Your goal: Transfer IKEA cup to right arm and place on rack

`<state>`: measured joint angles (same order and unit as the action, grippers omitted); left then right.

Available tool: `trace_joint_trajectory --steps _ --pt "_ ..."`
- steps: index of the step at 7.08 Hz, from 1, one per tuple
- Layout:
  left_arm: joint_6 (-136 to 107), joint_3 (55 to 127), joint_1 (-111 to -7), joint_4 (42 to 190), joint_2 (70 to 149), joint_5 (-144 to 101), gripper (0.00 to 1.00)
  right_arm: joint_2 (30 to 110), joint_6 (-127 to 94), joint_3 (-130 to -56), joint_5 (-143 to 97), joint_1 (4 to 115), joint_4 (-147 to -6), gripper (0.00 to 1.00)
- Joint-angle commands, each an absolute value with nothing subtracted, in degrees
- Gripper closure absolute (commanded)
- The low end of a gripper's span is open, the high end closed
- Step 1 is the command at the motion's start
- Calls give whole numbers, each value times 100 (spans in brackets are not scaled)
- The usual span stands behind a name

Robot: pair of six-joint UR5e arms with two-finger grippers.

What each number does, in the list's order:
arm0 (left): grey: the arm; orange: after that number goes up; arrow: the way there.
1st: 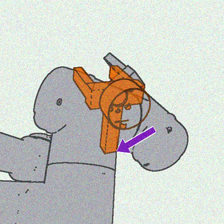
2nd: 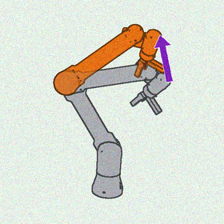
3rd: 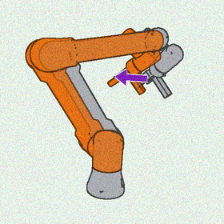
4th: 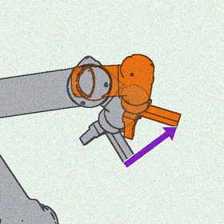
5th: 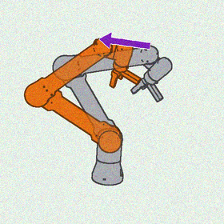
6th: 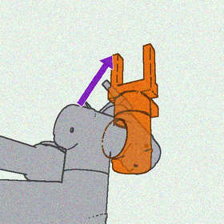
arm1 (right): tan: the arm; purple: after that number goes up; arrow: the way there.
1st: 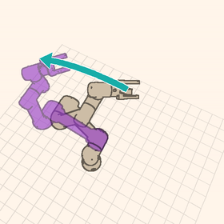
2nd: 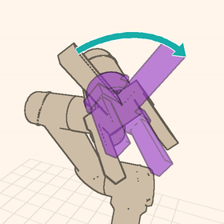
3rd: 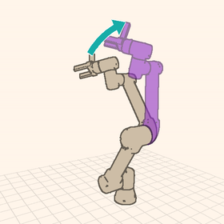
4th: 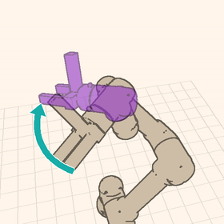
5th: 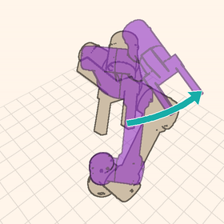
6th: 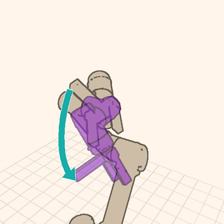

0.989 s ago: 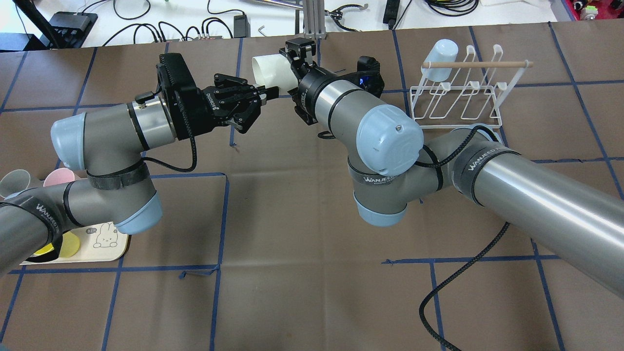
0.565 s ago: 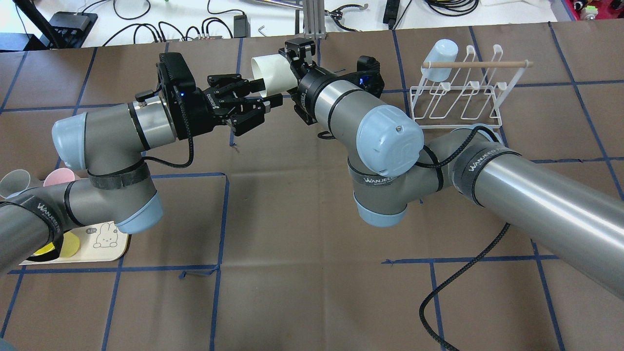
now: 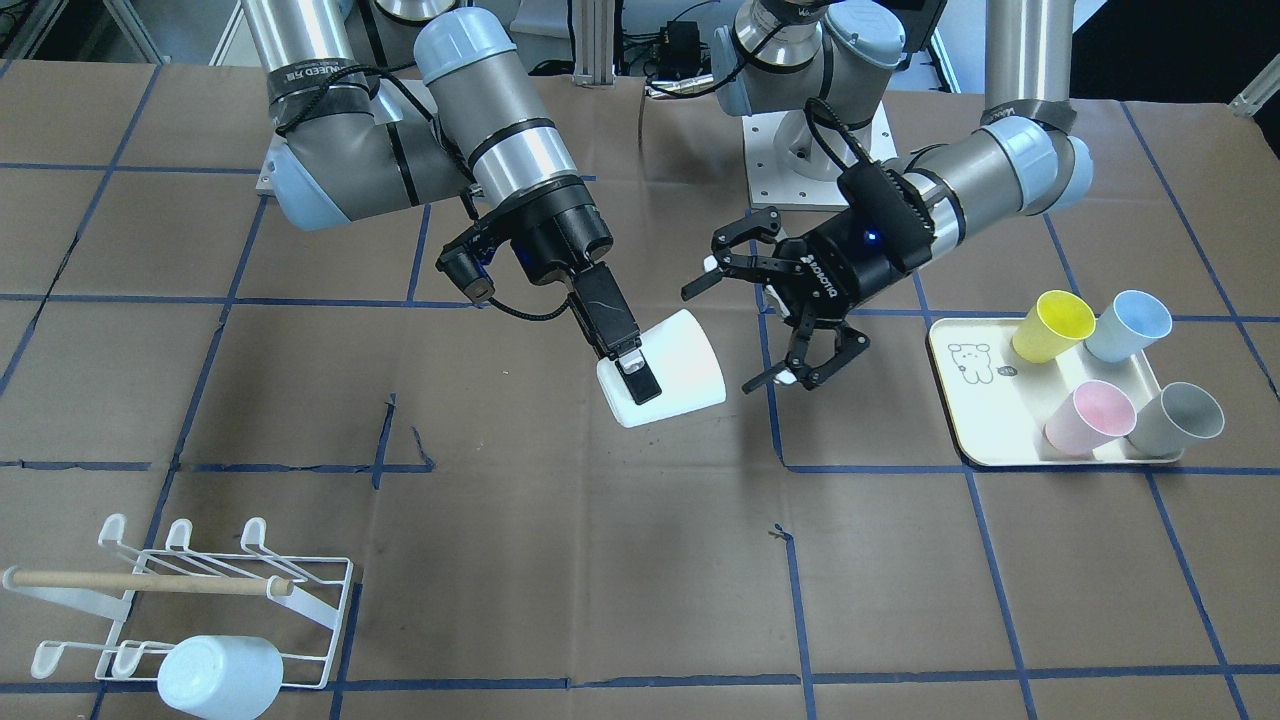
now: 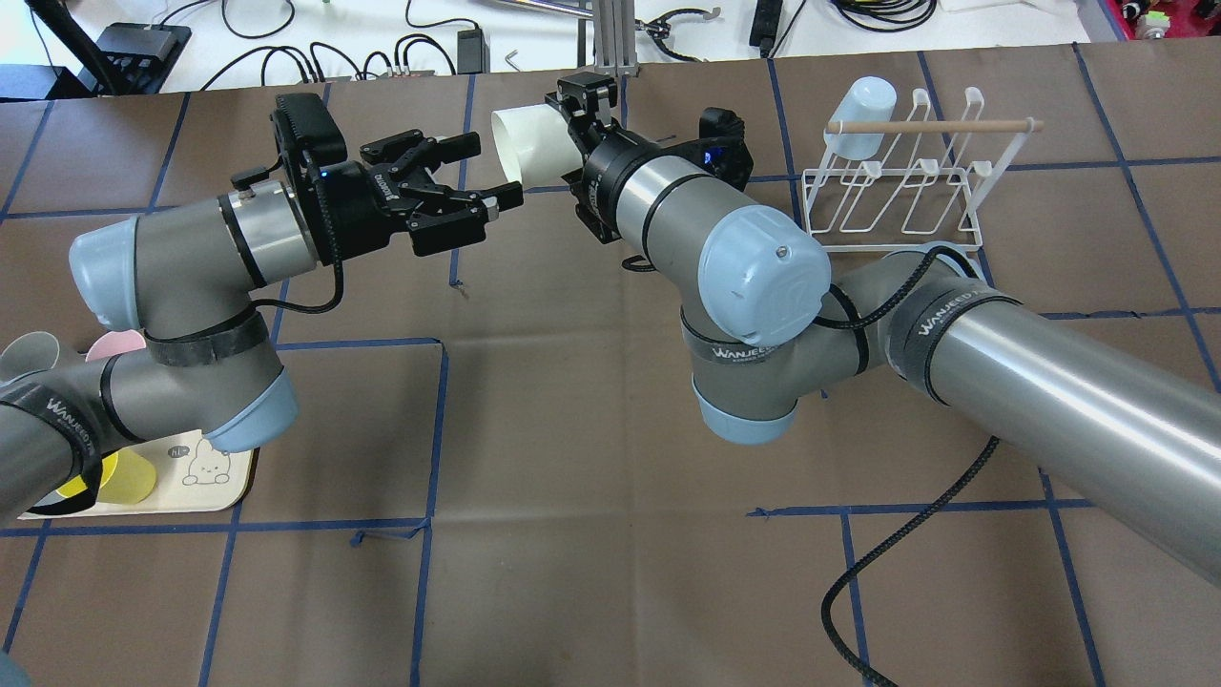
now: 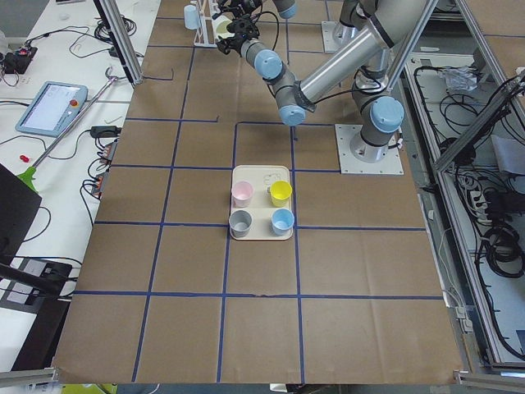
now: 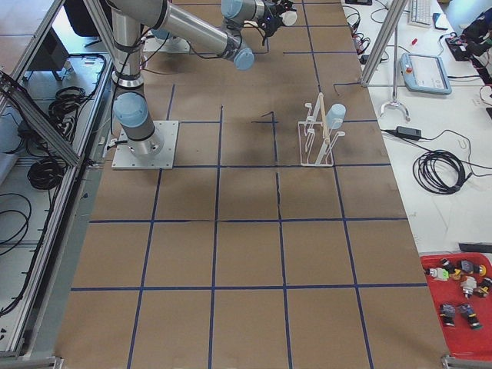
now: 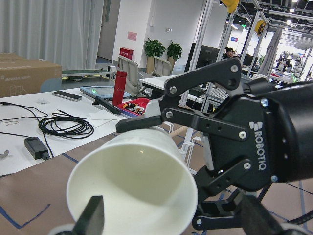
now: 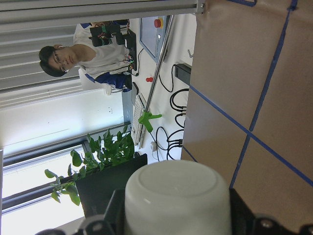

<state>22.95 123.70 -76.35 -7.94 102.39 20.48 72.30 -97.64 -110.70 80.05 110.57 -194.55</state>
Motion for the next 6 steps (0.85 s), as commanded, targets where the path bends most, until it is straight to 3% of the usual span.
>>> trace_joint_trajectory --steps 1,2,4,6 --pt "2285 12366 -6911 -791 10204 1908 1 7190 -9747 -11057 7998 10970 -19485 67" --pt "2285 12340 -6873 -748 10213 1986 1 7189 -9721 -11048 7998 10769 -19485 72" --pt "1160 11414 -6916 -555 10450 3041 1 7242 -8699 -11048 7989 10329 -19485 78" --pt "703 10874 -7170 879 10275 4430 1 7242 -6750 -11057 7998 9838 -19651 81"
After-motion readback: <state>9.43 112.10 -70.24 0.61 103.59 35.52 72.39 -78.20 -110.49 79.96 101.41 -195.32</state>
